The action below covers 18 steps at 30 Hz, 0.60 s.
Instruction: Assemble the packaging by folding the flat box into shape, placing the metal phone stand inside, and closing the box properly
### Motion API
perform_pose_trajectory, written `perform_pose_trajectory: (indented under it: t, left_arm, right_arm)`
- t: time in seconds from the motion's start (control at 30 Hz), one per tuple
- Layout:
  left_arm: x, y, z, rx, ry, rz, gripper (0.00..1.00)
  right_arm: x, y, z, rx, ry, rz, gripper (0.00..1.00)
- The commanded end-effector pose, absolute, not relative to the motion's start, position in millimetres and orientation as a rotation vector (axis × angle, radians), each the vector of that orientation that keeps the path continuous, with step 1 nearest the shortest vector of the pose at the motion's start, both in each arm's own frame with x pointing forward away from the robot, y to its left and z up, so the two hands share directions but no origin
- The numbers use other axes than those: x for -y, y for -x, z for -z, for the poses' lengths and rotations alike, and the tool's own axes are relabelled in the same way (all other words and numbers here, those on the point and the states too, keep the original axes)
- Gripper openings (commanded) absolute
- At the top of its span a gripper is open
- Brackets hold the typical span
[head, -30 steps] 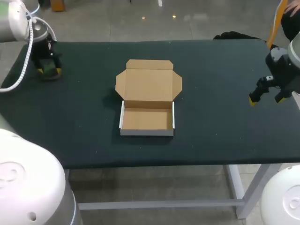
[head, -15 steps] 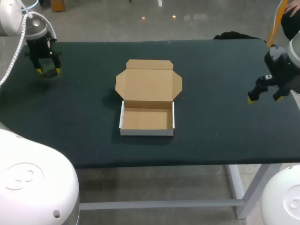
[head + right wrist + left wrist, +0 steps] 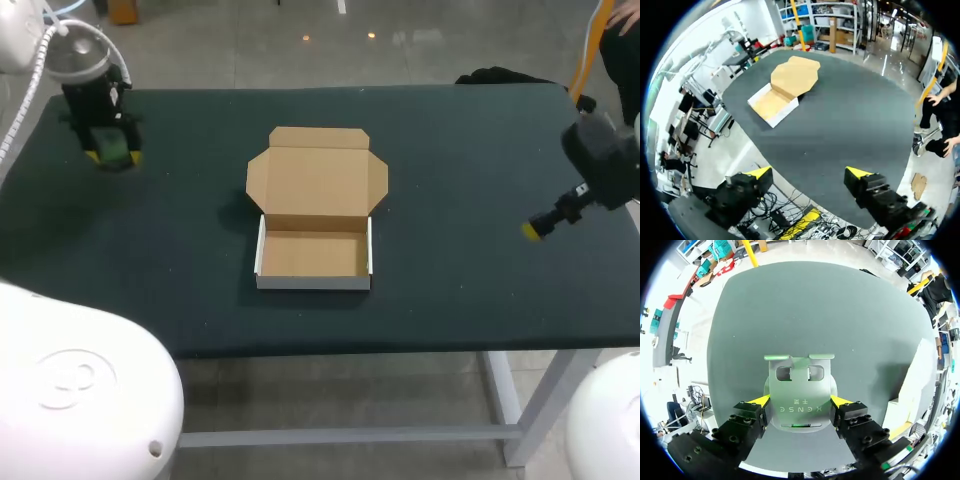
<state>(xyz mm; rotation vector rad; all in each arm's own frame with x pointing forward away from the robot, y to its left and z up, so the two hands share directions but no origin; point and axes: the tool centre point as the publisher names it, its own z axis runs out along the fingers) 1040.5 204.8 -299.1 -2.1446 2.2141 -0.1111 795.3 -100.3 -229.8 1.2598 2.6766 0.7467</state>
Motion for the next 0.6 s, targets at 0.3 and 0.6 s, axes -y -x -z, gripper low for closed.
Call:
perform_pose_trajectory:
  t: [0.3,0.6]
  left_arm:
    - [-158.0,-971.7,275.6,-2.211,2.029,0.144,0.00]
    - [-134.4,-950.4,266.6,-2.234,1.980,0.151,0.00]
  right_arm:
    - [97.1,-779.0,238.3,-2.763,-0.535,-1.123,1.00]
    - [82.5,-782.7,266.1,-2.880,-0.476,-1.074,1.00]
